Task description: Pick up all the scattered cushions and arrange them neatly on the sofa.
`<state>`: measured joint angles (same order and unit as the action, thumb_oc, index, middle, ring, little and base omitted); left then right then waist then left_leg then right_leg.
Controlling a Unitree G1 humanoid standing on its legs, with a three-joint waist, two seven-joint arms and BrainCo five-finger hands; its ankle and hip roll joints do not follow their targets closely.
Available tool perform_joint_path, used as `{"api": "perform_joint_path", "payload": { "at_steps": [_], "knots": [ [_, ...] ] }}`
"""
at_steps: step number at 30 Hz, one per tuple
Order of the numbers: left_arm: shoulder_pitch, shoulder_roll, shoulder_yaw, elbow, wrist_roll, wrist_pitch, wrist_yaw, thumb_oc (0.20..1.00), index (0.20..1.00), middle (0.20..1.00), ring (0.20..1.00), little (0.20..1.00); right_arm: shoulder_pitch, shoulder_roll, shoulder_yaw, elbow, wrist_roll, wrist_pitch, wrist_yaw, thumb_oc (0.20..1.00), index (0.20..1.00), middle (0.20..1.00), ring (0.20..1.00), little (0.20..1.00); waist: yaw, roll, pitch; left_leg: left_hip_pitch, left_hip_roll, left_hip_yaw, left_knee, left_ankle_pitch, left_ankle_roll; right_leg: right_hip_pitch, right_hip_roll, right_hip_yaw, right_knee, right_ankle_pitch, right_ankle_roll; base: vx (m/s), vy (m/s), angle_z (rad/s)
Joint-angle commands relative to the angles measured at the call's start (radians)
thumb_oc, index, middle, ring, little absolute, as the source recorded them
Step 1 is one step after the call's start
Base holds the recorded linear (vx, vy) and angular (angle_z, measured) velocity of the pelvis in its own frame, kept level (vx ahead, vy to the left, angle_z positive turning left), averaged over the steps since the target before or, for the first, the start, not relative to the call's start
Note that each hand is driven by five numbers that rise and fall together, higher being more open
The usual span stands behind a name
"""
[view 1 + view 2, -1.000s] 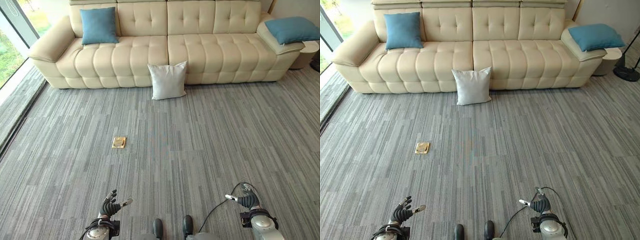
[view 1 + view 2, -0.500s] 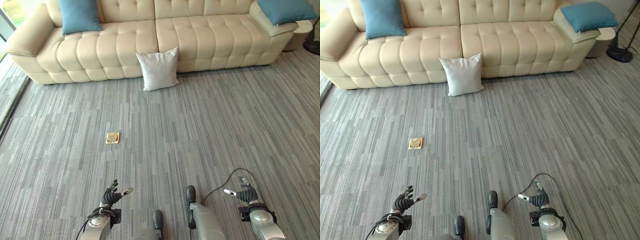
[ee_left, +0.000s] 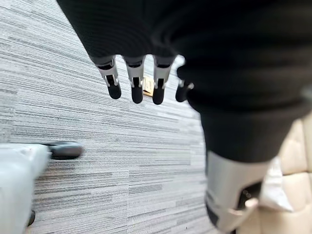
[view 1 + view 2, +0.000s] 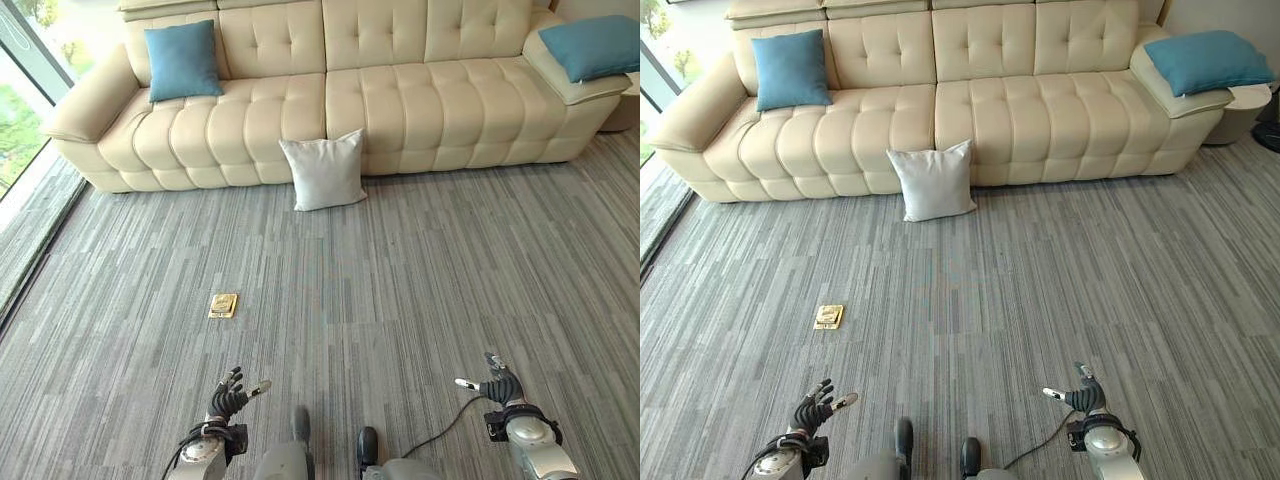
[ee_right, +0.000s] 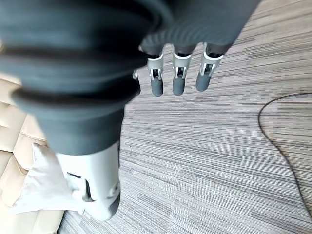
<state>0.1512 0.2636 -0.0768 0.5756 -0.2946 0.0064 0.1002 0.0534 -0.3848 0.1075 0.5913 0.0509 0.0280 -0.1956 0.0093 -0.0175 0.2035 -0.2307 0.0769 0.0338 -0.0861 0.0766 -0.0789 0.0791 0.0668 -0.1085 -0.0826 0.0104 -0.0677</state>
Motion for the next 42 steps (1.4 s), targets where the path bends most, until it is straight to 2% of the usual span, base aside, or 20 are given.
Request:
{"api": "perform_joint_path", "payload": {
  "at_steps": [1, 4, 7, 9, 10, 11, 13, 15, 16, 18, 23, 25, 26, 29, 32, 34, 37, 40, 41, 42],
  "knots": [
    [-0.016, 0.03, 0.014, -0.033, -0.001, -0.025, 0.016, 1.0, 1.0, 1.0, 1.0, 1.0, 0.002, -0.039, -0.021, -0.035, 0.011, -0.029, -0.021, 1.0, 1.0, 1.0, 1.0, 1.0, 0.016, -0.012, 0.007, -0.027, -0.004, 0.021, 0.046, 0.027, 0.002, 0.075, -0.106, 0.04, 0.079, -0.189, 0.127, 0.36, 0.18, -0.19],
    [0.001, 0.031, 0.024, -0.036, 0.005, -0.028, 0.011, 1.0, 1.0, 1.0, 1.0, 1.0, 0.005, -0.029, -0.014, -0.038, -0.016, -0.021, -0.002, 1.0, 1.0, 1.0, 1.0, 1.0, 0.033, 0.001, -0.023, -0.028, -0.002, 0.0, 0.05, 0.075, 0.002, 0.124, -0.12, 0.081, 0.069, -0.208, 0.147, 0.45, 0.29, -0.35],
    [0.004, 0.039, 0.022, -0.029, 0.019, -0.029, 0.006, 1.0, 1.0, 1.0, 1.0, 1.0, 0.004, -0.025, -0.01, -0.043, -0.03, -0.023, 0.008, 1.0, 1.0, 1.0, 1.0, 1.0, 0.036, -0.014, -0.041, -0.025, -0.021, 0.006, 0.089, 0.057, 0.02, 0.12, -0.155, 0.094, 0.099, -0.206, 0.165, 0.26, 0.204, -0.46],
    [0.0, 0.061, 0.02, -0.021, 0.028, -0.024, 0.001, 1.0, 1.0, 1.0, 1.0, 1.0, -0.001, -0.012, 0.006, -0.035, -0.038, -0.018, 0.021, 1.0, 1.0, 1.0, 1.0, 1.0, 0.036, -0.032, -0.035, 0.024, -0.047, 0.021, 0.098, 0.012, 0.053, 0.042, -0.182, 0.118, 0.296, -0.148, 0.192, 0.38, 0.32, -0.44],
    [-0.004, 0.075, 0.021, -0.025, 0.033, -0.024, 0.004, 1.0, 1.0, 1.0, 1.0, 1.0, -0.006, -0.004, 0.02, -0.028, -0.041, -0.017, 0.022, 1.0, 1.0, 1.0, 1.0, 1.0, 0.03, -0.034, -0.02, 0.066, -0.065, 0.033, 0.088, -0.016, 0.08, -0.031, -0.191, 0.126, 0.438, -0.058, 0.209, 0.19, 0.191, -0.25],
    [-0.005, 0.075, 0.021, -0.024, 0.033, -0.024, 0.004, 1.0, 1.0, 1.0, 1.0, 1.0, -0.007, -0.005, 0.02, -0.028, -0.041, -0.017, 0.022, 1.0, 1.0, 1.0, 1.0, 1.0, 0.032, -0.031, -0.023, 0.062, -0.062, 0.034, 0.088, -0.014, 0.079, -0.034, -0.188, 0.127, 0.436, -0.054, 0.209, 0.18, 0.181, -0.24],
    [-0.005, 0.079, 0.014, -0.03, 0.039, -0.022, 0.003, 1.0, 1.0, 1.0, 1.0, 1.0, -0.008, 0.005, 0.027, -0.022, -0.04, -0.014, 0.021, 1.0, 1.0, 1.0, 1.0, 1.0, 0.019, -0.016, -0.012, 0.112, -0.062, 0.031, 0.072, -0.034, 0.097, -0.119, -0.177, 0.122, 0.552, -0.001, 0.192, 0.15, 0.124, 0.07],
    [-0.008, 0.079, 0.015, -0.033, 0.039, -0.022, 0.004, 1.0, 1.0, 1.0, 1.0, 1.0, -0.011, 0.01, 0.029, -0.016, -0.036, -0.012, 0.023, 1.0, 1.0, 1.0, 1.0, 1.0, 0.012, -0.007, -0.001, 0.147, -0.062, 0.028, 0.054, -0.044, 0.103, -0.164, -0.162, 0.114, 0.581, -0.021, 0.179, 0.22, 0.116, 0.22],
    [-0.014, 0.078, 0.013, -0.035, 0.039, -0.025, 0.001, 1.0, 1.0, 1.0, 1.0, 1.0, -0.017, 0.012, 0.028, -0.014, -0.031, -0.016, 0.024, 1.0, 1.0, 1.0, 1.0, 1.0, -0.002, 0.005, 0.013, 0.192, -0.064, 0.03, 0.042, -0.067, 0.106, -0.22, -0.145, 0.074, 0.545, -0.057, 0.168, 0.35, 0.123, -0.07],
    [-0.015, 0.078, 0.009, -0.049, 0.037, -0.024, -0.001, 1.0, 1.0, 1.0, 1.0, 1.0, -0.021, 0.009, 0.028, -0.018, -0.03, -0.013, 0.022, 1.0, 1.0, 1.0, 1.0, 1.0, -0.016, 0.011, 0.026, 0.231, -0.071, 0.028, 0.036, -0.088, 0.107, -0.266, -0.128, 0.036, 0.467, -0.073, 0.163, 0.3, 0.032, -0.14],
    [-0.035, 0.068, 0.016, -0.07, 0.038, -0.028, 0.006, 1.0, 1.0, 1.0, 1.0, 1.0, -0.023, 0.005, 0.027, -0.018, -0.036, 0.002, 0.016, 1.0, 1.0, 1.0, 1.0, 1.0, -0.066, -0.004, 0.048, 0.347, -0.099, -0.002, 0.021, -0.163, 0.095, -0.348, -0.096, -0.02, 0.167, 0.004, 0.201, 0.33, -0.054, 0.09],
    [-0.04, 0.066, 0.013, -0.073, 0.043, -0.029, 0.01, 1.0, 1.0, 1.0, 1.0, 1.0, -0.017, 0.005, 0.027, -0.016, -0.04, 0.004, 0.015, 1.0, 1.0, 1.0, 1.0, 1.0, -0.08, -0.001, 0.049, 0.372, -0.099, -0.013, 0.021, -0.182, 0.093, -0.352, -0.09, -0.002, 0.154, 0.015, 0.204, 0.36, -0.09, 0.3],
    [-0.039, 0.061, 0.005, -0.084, 0.047, -0.032, 0.0, 1.0, 1.0, 1.0, 1.0, 1.0, 0.0, 0.008, 0.022, -0.016, -0.032, 0.001, 0.018, 1.0, 1.0, 1.0, 1.0, 1.0, -0.084, -0.006, 0.031, 0.397, -0.101, -0.023, 0.031, -0.216, 0.091, -0.32, -0.096, 0.015, 0.131, 0.022, 0.188, 0.54, -0.157, 0.51],
    [-0.038, 0.046, -0.009, -0.088, 0.043, -0.033, -0.005, 1.0, 1.0, 1.0, 1.0, 1.0, 0.007, 0.004, 0.013, -0.002, -0.016, -0.007, 0.022, 1.0, 1.0, 1.0, 1.0, 1.0, -0.094, 0.009, 0.003, 0.412, -0.08, -0.03, 0.072, -0.248, 0.076, -0.291, -0.092, 0.017, 0.16, 0.011, 0.163, 0.42, -0.158, 0.4],
    [-0.047, 0.039, -0.021, -0.087, 0.034, -0.031, -0.01, 1.0, 1.0, 1.0, 1.0, 1.0, 0.007, -0.006, 0.002, 0.009, 0.005, -0.015, 0.024, 1.0, 1.0, 1.0, 1.0, 1.0, -0.104, 0.024, -0.007, 0.385, -0.062, -0.029, 0.181, -0.212, 0.042, -0.255, -0.082, 0.012, 0.172, -0.023, 0.136, 0.3, -0.137, 0.44],
    [-0.047, 0.037, -0.025, -0.089, 0.025, -0.03, -0.013, 1.0, 1.0, 1.0, 1.0, 1.0, 0.009, -0.013, -0.007, 0.011, 0.02, -0.021, 0.024, 1.0, 1.0, 1.0, 1.0, 1.0, -0.105, 0.025, -0.003, 0.353, -0.062, -0.035, 0.281, -0.165, 0.02, -0.219, -0.072, 0.018, 0.17, -0.047, 0.116, 0.25, -0.129, 0.24],
    [-0.055, 0.033, -0.027, -0.079, 0.012, -0.029, -0.013, 1.0, 1.0, 1.0, 1.0, 1.0, 0.005, -0.021, -0.014, 0.021, 0.035, -0.022, 0.018, 1.0, 1.0, 1.0, 1.0, 1.0, -0.094, 0.014, 0.012, 0.264, -0.052, -0.011, 0.402, -0.118, 0.017, -0.165, -0.078, 0.019, 0.165, -0.086, 0.093, 0.22, -0.093, 0.07],
    [-0.049, 0.037, -0.026, -0.068, 0.018, -0.024, -0.011, 1.0, 1.0, 1.0, 1.0, 1.0, -0.001, -0.027, -0.017, 0.028, 0.039, -0.024, 0.015, 1.0, 1.0, 1.0, 1.0, 1.0, -0.071, -0.009, 0.013, 0.189, -0.052, 0.024, 0.368, -0.164, 0.044, -0.114, -0.094, 0.021, 0.147, -0.107, 0.095, 0.23, -0.044, 0.06],
    [-0.049, 0.037, -0.027, -0.068, 0.018, -0.024, -0.011, 1.0, 1.0, 1.0, 1.0, 1.0, -0.001, -0.027, -0.017, 0.028, 0.039, -0.024, 0.015, 1.0, 1.0, 1.0, 1.0, 1.0, -0.07, -0.009, 0.015, 0.192, -0.052, 0.025, 0.367, -0.165, 0.045, -0.111, -0.094, 0.022, 0.146, -0.108, 0.095, 0.27, 0.002, 0.0],
    [-0.04, 0.039, -0.024, -0.061, 0.021, -0.021, -0.008, 1.0, 1.0, 1.0, 1.0, 1.0, -0.003, -0.032, -0.017, 0.033, 0.04, -0.024, 0.015, 1.0, 1.0, 1.0, 1.0, 1.0, -0.054, -0.019, 0.013, 0.132, -0.046, 0.03, 0.304, -0.157, 0.045, -0.076, -0.103, 0.021, 0.136, -0.127, 0.102, 0.37, 0.045, -0.05]
  ]
}}
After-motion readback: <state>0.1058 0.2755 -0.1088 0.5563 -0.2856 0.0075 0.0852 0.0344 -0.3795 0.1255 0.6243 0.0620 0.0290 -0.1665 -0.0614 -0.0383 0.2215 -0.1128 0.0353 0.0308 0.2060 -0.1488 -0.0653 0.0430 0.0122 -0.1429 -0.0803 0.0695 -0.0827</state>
